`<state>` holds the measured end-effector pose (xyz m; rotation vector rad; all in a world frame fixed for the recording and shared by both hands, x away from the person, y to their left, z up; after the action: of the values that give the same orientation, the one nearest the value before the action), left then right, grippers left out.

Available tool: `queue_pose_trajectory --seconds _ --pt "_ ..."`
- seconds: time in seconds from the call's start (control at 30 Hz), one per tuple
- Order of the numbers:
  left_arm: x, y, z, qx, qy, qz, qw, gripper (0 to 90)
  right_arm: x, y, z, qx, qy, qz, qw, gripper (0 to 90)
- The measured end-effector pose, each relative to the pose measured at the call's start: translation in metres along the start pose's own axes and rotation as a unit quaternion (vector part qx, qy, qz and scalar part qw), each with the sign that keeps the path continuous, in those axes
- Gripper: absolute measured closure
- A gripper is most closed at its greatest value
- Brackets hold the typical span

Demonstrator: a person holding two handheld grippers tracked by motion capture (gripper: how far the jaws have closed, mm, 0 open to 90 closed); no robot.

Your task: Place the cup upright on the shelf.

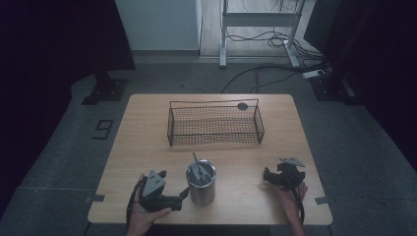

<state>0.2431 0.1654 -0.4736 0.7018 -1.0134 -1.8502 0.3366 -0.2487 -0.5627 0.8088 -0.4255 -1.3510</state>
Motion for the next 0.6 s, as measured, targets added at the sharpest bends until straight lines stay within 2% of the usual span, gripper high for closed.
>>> queue_pose_trajectory --seconds 0.17,0.3,0.6 --pt "0.011 0.002 -0.003 -0.003 -0.021 -0.014 0.9997 0.0 0.0 0.0 0.0 0.0 0.0 0.0 1.0 4.4" --pt "0.021 0.004 -0.006 -0.004 -0.03 -0.023 0.9993 0.0 0.0 0.0 0.0 0.0 -0.001 0.0 1.0 4.6" --pt "0.036 0.006 -0.014 -0.006 -0.042 -0.035 0.9985 0.0 0.0 0.0 0.0 0.001 -0.001 0.0 1.0 4.9"
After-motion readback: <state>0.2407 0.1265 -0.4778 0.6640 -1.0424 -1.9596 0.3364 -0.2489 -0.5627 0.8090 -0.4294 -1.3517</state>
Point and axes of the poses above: each handheld gripper's, and its own axes: z roughly backward along the jaws, y roughly out of its top, x roughly to its right, the point moved 1 cm from there along -z, roughly forward along the jaws, and after that the axes turned 14 degrees about y, right-handed, at the moved point
